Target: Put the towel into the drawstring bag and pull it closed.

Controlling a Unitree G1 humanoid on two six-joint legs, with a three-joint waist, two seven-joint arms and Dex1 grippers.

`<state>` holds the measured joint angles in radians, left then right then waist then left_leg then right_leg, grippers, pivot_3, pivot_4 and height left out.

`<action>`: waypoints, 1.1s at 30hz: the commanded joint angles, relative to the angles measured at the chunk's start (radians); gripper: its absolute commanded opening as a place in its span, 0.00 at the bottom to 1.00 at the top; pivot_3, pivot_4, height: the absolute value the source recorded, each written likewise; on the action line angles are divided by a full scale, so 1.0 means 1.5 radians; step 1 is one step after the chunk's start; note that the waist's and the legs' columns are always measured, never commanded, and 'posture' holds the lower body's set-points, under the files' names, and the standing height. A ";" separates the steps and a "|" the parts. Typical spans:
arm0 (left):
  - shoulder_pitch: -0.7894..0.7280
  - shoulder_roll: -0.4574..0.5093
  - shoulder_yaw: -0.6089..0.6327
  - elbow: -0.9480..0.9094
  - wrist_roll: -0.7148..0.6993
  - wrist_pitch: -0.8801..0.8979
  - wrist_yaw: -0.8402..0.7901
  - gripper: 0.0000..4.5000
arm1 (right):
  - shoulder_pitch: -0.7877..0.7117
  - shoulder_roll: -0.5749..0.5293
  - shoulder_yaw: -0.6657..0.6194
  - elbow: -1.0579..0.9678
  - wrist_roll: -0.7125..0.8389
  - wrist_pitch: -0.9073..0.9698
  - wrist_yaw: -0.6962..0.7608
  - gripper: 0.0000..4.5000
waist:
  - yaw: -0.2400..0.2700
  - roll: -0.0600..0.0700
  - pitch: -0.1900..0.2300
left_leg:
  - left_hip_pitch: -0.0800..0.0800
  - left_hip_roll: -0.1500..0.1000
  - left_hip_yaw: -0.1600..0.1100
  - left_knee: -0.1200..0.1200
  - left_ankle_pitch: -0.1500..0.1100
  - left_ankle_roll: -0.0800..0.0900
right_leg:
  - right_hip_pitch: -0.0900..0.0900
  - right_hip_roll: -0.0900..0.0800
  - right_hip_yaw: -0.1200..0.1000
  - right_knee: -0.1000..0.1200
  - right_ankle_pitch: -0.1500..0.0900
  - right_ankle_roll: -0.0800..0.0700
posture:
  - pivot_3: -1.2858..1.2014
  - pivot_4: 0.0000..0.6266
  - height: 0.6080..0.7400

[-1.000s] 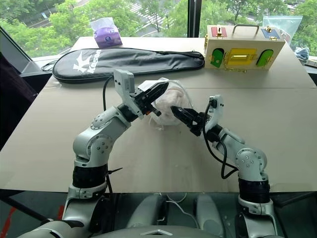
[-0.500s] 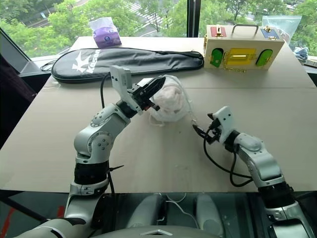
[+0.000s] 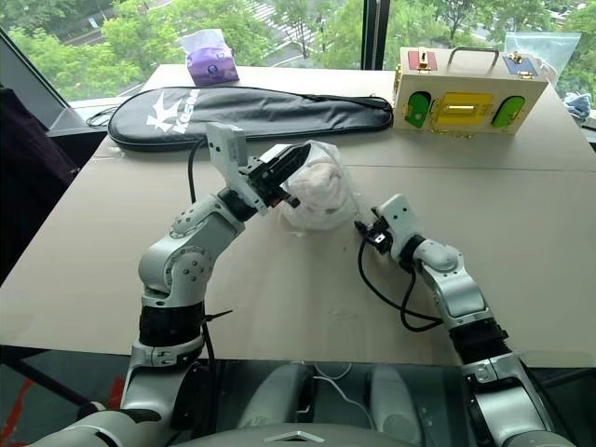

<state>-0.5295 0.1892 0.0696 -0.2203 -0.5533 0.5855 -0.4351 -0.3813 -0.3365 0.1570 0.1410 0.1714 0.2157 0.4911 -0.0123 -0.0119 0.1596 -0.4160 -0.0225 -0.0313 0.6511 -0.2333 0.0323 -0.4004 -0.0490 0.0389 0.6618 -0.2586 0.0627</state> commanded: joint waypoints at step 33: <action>0.299 0.237 -0.064 -0.075 0.101 -0.167 -0.195 0.62 | -0.057 0.034 -0.134 -0.088 0.022 0.058 -0.091 0.00 | -0.002 0.001 0.001 | 0.001 0.001 0.000 -0.001 -0.001 0.001 | 0.000 -0.002 0.000 0.001 0.000 -0.001 | 0.52 0.24 1.00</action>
<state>-0.0728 0.5542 0.0034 -0.3467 -0.4624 0.4188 -0.7182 -0.4486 -0.2858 -0.0364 0.0401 0.1995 0.3062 0.3492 -0.0150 -0.0097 0.1606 -0.4143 -0.0213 -0.0309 0.6497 -0.2345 0.0345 -0.4008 -0.0527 0.0395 0.6626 -0.2580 0.0607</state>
